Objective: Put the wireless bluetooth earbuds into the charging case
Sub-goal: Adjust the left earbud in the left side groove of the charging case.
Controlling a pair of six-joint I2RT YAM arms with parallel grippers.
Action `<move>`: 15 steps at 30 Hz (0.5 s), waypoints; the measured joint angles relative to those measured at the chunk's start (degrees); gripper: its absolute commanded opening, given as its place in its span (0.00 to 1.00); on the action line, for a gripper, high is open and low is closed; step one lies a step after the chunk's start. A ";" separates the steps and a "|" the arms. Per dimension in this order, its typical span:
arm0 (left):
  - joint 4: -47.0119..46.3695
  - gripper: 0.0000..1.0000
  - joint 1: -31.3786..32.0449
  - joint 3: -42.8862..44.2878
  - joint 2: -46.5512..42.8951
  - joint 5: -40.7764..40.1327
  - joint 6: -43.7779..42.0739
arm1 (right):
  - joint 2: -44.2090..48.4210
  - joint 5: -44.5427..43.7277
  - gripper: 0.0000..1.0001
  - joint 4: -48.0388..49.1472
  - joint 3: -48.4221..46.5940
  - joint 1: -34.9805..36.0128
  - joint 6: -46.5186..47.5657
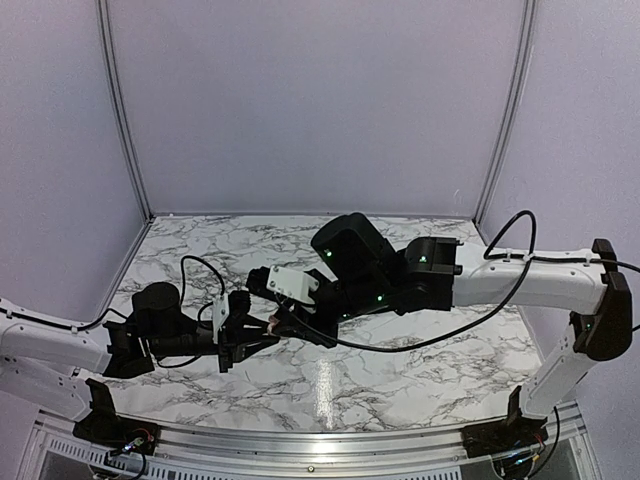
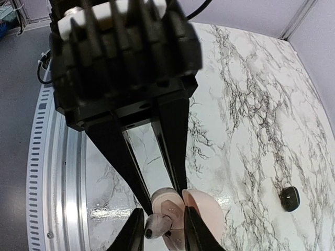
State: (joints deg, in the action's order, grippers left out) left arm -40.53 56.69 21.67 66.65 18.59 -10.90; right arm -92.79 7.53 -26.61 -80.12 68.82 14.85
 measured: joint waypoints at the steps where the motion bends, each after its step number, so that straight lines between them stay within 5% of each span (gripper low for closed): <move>1: -0.07 0.00 0.00 0.00 0.00 0.22 0.02 | 0.00 0.04 0.35 0.04 0.00 0.00 0.09; 7: -0.37 0.00 0.00 0.00 0.00 0.72 0.39 | 0.98 1.09 0.48 0.46 0.37 -0.04 0.46; 15: -0.61 0.00 0.00 0.00 -0.02 2.14 0.68 | 5.92 2.43 0.48 3.02 2.34 -0.26 1.11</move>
State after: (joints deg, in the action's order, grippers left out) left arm -41.15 56.69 21.67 66.63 20.73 -10.22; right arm -86.87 9.96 -23.59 -77.78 68.55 15.97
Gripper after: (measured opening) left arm 0.214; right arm 0.479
